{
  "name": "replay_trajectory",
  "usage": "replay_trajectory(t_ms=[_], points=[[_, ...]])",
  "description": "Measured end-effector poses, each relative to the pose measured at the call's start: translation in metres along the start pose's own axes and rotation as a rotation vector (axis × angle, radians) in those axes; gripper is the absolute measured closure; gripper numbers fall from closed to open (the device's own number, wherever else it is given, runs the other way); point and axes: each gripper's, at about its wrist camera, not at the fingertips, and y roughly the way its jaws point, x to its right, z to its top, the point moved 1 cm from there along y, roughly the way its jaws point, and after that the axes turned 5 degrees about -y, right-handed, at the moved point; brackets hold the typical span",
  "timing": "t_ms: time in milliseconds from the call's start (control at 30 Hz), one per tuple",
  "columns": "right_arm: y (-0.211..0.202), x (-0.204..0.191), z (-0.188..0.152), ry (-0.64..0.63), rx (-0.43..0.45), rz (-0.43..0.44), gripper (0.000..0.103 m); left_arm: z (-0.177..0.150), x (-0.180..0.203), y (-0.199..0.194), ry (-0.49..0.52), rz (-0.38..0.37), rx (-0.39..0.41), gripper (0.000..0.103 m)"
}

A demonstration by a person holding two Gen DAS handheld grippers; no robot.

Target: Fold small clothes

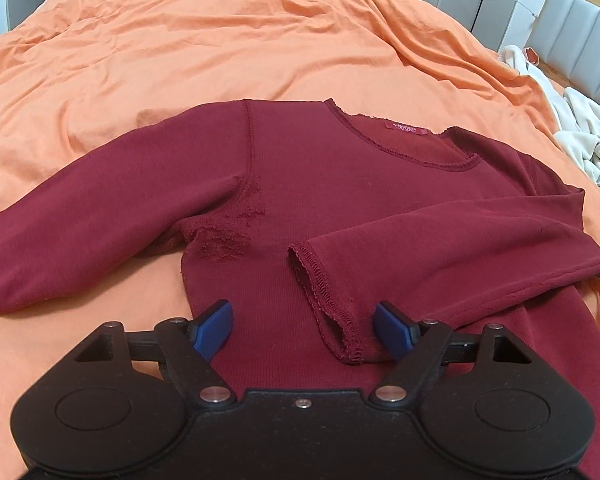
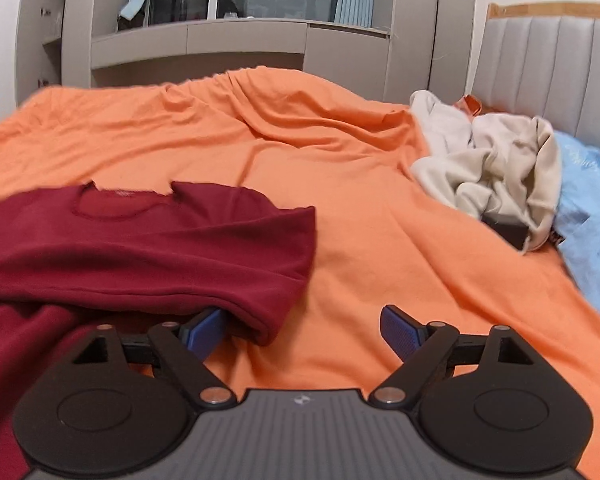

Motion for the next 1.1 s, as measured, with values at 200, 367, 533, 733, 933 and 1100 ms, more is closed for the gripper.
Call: replay_trajectory(t_ms=[200, 367, 533, 733, 933, 1100], points=[[0.006, 0.004, -0.006, 0.032, -0.004, -0.045, 0.016, -0.001, 0.001, -0.001, 0.003, 0.003, 0.002, 0.022], [0.01, 0.001, -0.007, -0.008, -0.046, -0.132, 0.016, -0.001, 0.001, -0.001, 0.01, 0.005, 0.001, 0.02], [0.004, -0.001, -0.003, -0.015, -0.109, -0.063, 0.016, -0.002, 0.0, -0.005, 0.005, 0.004, 0.012, 0.02], [-0.021, 0.001, 0.015, -0.032, -0.044, -0.004, 0.001, 0.0, -0.021, -0.046, -0.039, -0.015, 0.121, 0.005], [-0.036, -0.005, 0.029, 0.09, 0.042, 0.12, 0.0, 0.003, -0.087, -0.095, -0.171, 0.086, 0.243, 0.001], [-0.04, -0.031, 0.034, 0.097, 0.059, 0.199, 0.0, -0.002, -0.164, -0.116, -0.376, 0.238, 0.258, 0.001]])
